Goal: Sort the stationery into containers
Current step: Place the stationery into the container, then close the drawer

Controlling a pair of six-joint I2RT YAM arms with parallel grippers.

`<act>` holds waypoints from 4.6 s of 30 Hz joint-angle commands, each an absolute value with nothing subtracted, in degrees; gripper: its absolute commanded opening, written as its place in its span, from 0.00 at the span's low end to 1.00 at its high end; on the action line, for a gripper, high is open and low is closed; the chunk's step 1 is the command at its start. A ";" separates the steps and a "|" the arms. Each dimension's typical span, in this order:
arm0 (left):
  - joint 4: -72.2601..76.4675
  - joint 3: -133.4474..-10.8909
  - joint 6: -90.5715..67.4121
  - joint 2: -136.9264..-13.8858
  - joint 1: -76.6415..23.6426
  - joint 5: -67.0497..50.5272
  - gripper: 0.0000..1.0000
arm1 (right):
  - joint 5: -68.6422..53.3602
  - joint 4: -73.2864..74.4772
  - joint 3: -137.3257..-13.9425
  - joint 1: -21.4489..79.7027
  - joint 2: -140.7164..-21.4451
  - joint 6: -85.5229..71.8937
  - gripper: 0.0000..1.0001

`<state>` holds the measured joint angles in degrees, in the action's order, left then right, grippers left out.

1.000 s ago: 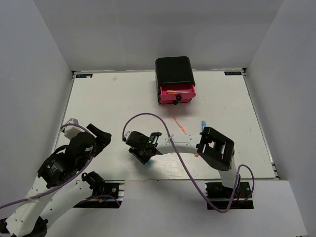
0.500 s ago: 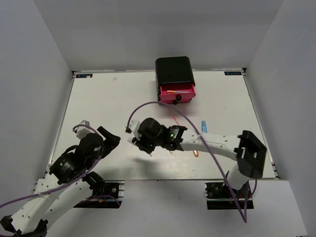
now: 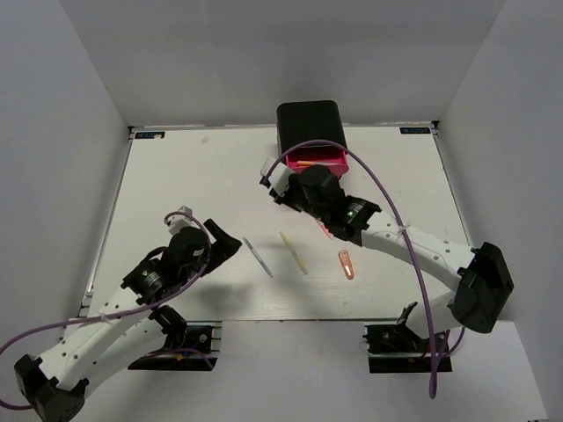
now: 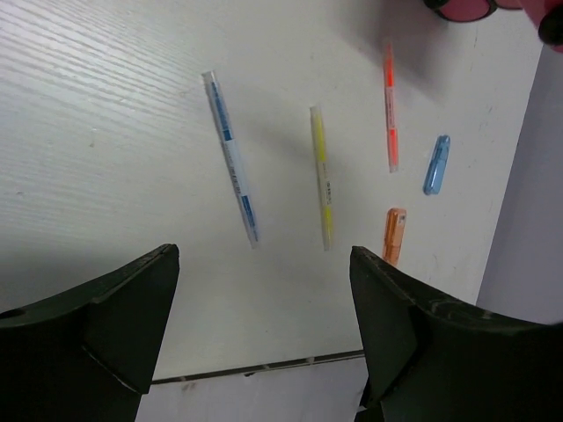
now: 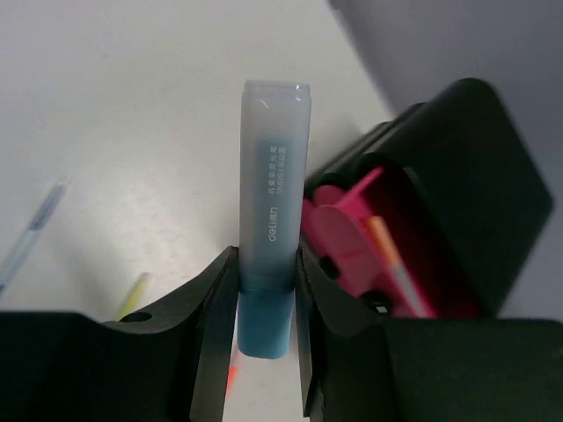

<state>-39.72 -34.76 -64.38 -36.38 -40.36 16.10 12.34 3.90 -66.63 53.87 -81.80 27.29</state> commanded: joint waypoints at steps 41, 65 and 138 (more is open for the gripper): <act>-23.03 -32.61 -58.80 -50.09 -40.52 5.45 0.88 | -27.60 -3.44 -78.04 22.24 -96.50 44.12 0.21; -6.69 -43.85 -52.38 -69.94 -39.99 1.05 0.76 | -23.83 -9.84 -71.02 18.90 -85.52 29.74 0.30; 14.50 -88.86 -48.43 -118.65 -38.41 7.38 0.49 | -26.19 -1.41 -41.92 7.65 -65.21 5.62 0.38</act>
